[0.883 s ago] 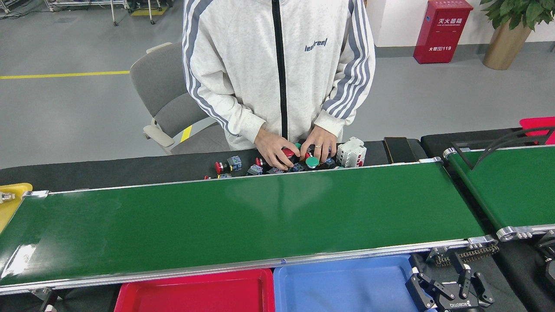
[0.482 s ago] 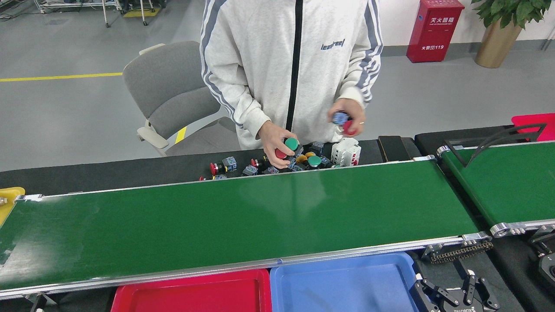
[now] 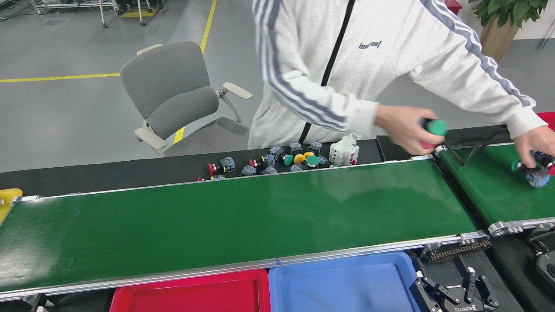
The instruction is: Pick switch part from conveyor to tray
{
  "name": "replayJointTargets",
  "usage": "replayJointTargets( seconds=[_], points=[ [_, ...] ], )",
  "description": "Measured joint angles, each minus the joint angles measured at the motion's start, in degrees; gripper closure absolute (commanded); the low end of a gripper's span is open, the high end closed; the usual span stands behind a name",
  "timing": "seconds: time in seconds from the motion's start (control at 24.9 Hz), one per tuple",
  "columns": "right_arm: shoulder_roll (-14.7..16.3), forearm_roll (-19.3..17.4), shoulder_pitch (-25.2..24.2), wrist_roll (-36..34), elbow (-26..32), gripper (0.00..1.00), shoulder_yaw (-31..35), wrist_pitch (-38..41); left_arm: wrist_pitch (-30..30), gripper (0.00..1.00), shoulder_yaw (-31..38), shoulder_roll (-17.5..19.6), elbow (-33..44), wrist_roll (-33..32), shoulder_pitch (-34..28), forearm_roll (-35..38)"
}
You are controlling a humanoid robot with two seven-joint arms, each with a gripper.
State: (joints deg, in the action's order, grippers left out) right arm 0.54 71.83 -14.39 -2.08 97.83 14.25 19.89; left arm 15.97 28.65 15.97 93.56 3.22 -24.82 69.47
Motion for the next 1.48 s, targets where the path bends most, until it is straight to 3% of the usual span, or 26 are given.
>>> replayJointTargets(
  seconds=[0.36, 0.72, 1.48],
  points=[
    [2.3, 0.4, 0.3, 1.4, 0.0, 0.01, 0.0, -0.6, 0.4, 0.00, -0.1, 0.0, -0.2, 0.0, 0.6, 0.0],
    [2.5, 1.9, 4.2, 4.8, -0.3, 0.01, -0.1, -2.8, 0.6, 0.00, -0.2, 0.1, -0.1, 0.0, 0.7, 0.3],
    [2.5, 2.0, 4.7, 8.5, -1.5, 0.00, -0.5, -3.0, 0.7, 0.00, -0.2, 0.1, -0.5, 0.0, 0.2, 0.4]
  ],
)
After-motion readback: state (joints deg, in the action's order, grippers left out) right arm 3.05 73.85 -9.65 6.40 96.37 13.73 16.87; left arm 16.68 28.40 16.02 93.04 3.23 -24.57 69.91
